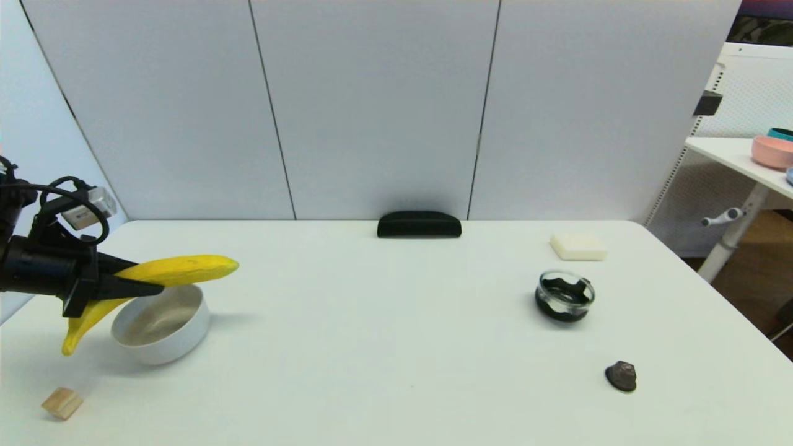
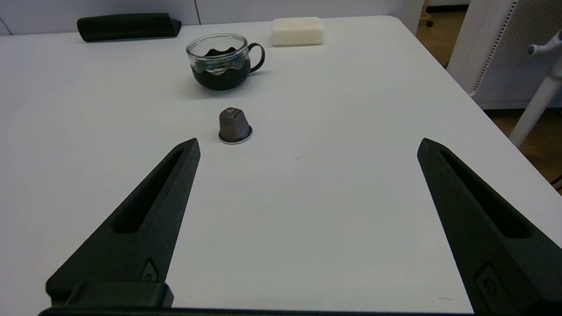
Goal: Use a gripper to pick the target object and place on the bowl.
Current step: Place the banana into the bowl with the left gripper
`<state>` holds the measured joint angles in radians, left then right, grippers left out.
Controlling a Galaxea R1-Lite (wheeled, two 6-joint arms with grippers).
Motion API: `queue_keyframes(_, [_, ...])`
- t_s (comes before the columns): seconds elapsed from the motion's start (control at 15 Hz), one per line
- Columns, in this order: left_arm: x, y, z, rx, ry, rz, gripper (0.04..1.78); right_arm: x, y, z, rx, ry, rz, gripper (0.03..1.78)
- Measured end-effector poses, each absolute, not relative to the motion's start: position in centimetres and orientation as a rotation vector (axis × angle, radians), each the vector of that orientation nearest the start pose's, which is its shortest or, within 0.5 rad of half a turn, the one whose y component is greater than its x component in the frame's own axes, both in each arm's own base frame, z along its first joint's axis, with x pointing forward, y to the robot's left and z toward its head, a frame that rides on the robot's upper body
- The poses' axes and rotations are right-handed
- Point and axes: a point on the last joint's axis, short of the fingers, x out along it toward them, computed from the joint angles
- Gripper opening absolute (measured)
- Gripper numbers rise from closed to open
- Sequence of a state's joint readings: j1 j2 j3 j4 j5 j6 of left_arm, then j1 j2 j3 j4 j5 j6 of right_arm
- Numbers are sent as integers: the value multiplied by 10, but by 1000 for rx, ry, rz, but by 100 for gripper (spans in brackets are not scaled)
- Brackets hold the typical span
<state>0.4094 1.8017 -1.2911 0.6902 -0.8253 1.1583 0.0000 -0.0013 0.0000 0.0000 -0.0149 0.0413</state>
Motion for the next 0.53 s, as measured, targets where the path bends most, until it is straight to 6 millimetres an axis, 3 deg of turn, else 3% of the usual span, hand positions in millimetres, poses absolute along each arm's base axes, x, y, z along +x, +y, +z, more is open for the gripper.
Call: queue_keyframes(0.53, [272, 115, 173, 328, 611, -800, 62, -23, 0, 75, 41, -2, -15, 171])
